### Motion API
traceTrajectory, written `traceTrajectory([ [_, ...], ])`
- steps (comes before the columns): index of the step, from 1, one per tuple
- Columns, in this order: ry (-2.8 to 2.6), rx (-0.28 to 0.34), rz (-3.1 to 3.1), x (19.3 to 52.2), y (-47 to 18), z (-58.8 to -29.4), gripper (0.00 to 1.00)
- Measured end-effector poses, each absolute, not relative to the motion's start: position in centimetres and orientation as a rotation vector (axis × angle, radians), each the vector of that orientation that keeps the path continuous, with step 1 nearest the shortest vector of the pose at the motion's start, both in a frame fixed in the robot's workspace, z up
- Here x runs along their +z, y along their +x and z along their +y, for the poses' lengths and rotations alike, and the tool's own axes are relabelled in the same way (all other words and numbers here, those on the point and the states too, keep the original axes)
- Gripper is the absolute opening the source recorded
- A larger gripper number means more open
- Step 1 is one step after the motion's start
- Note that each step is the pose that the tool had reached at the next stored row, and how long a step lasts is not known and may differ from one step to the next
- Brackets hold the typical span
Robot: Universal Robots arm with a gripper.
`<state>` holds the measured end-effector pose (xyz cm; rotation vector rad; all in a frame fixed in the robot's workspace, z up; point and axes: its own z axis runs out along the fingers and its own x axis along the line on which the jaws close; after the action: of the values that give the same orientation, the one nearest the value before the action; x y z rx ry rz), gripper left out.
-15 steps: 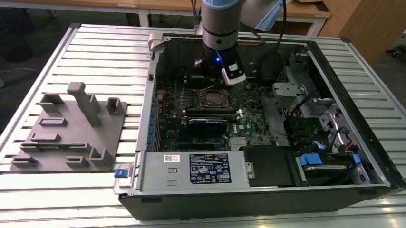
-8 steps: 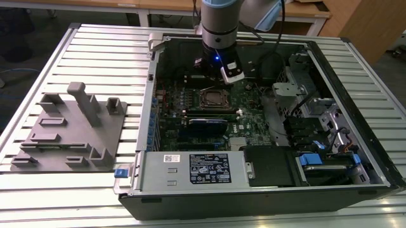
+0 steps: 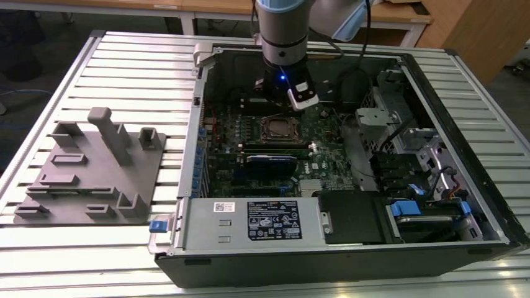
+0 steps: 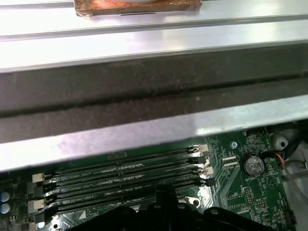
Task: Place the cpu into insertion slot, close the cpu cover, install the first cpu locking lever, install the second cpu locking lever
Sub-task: 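Install the first cpu locking lever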
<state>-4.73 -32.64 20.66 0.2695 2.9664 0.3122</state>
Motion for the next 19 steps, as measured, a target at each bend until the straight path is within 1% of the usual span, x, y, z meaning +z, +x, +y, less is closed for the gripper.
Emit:
traceTrajectory([
  [19,0.264,0.311,2.938,19.83,-5.68,-32.17,0.1],
])
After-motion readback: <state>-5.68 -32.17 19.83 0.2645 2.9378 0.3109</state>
